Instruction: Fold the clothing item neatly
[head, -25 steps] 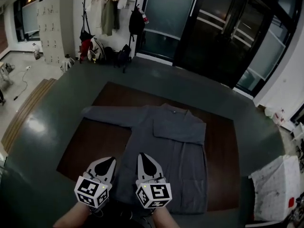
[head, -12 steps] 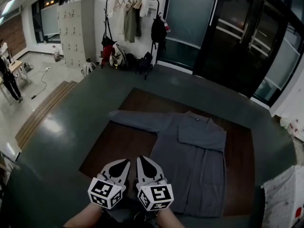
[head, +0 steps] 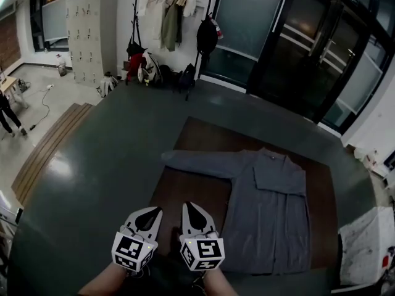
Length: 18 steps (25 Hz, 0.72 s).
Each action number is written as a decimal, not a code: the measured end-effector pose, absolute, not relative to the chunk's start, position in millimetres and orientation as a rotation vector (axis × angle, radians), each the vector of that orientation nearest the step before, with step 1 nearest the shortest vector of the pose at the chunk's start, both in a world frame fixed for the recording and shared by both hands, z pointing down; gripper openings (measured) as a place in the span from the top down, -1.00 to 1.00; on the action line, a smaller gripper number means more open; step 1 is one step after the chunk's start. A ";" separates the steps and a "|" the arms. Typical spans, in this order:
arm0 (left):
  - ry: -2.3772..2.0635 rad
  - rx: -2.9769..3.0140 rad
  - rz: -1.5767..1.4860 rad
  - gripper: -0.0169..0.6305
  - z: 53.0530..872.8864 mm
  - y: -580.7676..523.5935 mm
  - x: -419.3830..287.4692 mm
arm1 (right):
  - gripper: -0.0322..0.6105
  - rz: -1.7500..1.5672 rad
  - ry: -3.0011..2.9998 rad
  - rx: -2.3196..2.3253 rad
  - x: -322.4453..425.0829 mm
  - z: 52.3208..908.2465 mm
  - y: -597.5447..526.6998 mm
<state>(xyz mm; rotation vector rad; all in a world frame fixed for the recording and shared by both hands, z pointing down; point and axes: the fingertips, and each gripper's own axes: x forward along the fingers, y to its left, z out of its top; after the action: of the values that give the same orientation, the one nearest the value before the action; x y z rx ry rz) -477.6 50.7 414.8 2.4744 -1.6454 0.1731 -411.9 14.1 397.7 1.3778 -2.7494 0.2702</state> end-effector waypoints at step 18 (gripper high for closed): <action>-1.663 2.382 0.177 0.92 440.6 -16.3 -549.4 | 0.93 0.232 -2.626 1.269 -466.0 436.6 -48.9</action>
<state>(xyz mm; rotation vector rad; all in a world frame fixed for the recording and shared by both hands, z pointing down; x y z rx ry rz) -549.4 -16.3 440.6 2.3816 -1.6631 0.1771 -466.0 -48.9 436.6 1.2689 -2.6263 0.2318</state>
